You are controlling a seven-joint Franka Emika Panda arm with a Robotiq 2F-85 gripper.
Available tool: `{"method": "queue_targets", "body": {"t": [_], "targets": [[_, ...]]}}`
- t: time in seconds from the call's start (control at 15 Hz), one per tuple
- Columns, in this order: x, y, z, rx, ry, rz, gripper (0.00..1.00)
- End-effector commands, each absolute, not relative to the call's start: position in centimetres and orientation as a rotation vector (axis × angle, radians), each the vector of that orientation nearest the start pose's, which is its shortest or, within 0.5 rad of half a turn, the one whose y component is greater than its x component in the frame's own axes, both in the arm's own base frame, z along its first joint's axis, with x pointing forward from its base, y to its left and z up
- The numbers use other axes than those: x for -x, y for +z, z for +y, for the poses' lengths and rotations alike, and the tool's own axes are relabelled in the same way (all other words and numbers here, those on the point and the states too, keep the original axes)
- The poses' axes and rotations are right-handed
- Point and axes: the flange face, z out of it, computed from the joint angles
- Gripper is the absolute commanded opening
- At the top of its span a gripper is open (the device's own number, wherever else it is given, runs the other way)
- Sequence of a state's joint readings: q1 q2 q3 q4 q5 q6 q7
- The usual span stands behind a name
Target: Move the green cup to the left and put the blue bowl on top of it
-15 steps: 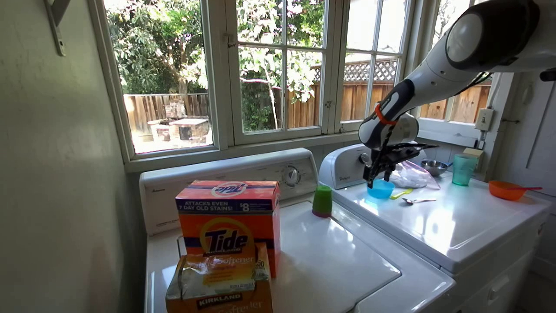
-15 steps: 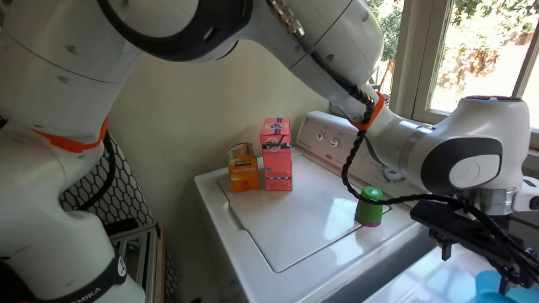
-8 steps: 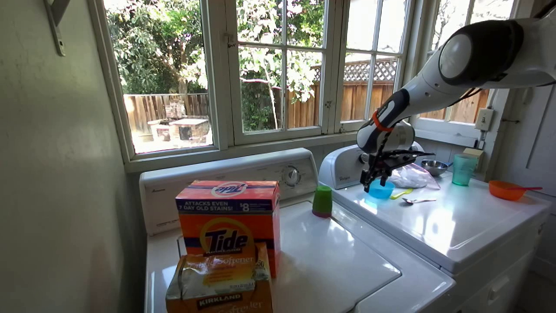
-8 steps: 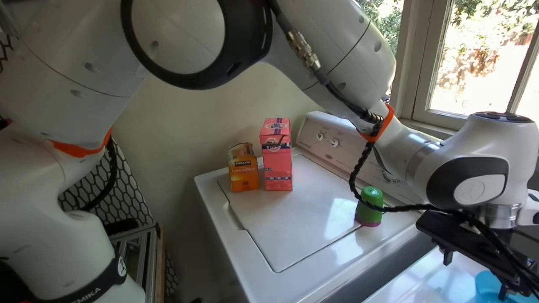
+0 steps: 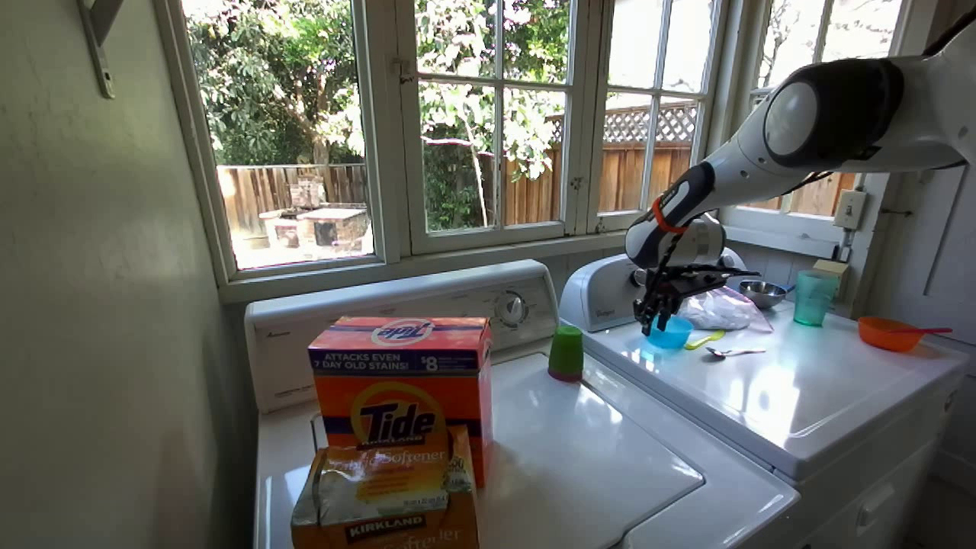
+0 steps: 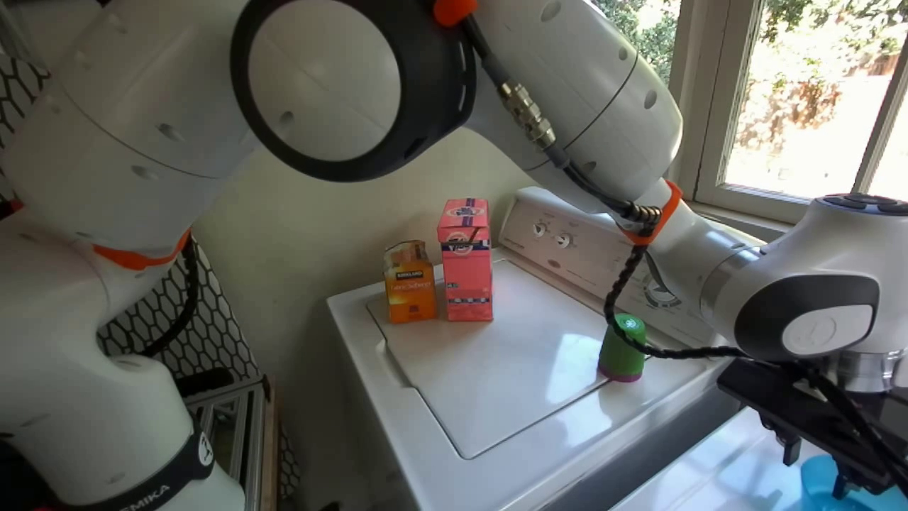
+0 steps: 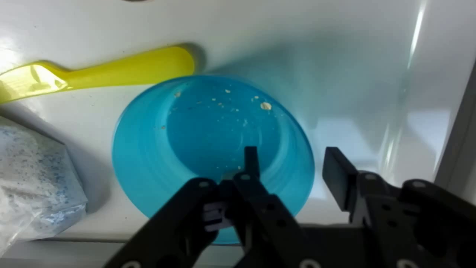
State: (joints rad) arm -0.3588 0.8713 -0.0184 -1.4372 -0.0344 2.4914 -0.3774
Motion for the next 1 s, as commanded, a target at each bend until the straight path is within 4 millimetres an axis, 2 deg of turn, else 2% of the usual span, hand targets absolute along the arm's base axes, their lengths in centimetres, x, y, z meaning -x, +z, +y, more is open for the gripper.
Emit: {"method": "queue_targets", "body": {"t": [0.0,0.13,0.2,0.33,0.53,0.67,0.93], "targets": [[-69.6,18.1,-27.6,3.201,-0.264,-0.019,0.2],[-69.8,18.0,-27.7,3.2,-0.267,-0.014,0.05],[-69.8,18.0,-27.7,3.201,-0.266,-0.005,0.01],[-69.8,18.2,-27.8,3.22,-0.269,0.023,0.0],[-69.1,20.1,-27.4,3.233,-0.306,0.015,0.01],[-67.9,21.8,-26.4,3.188,-0.317,-0.056,0.01],[-65.6,24.9,-23.6,3.073,-0.358,-0.324,0.01]]}}
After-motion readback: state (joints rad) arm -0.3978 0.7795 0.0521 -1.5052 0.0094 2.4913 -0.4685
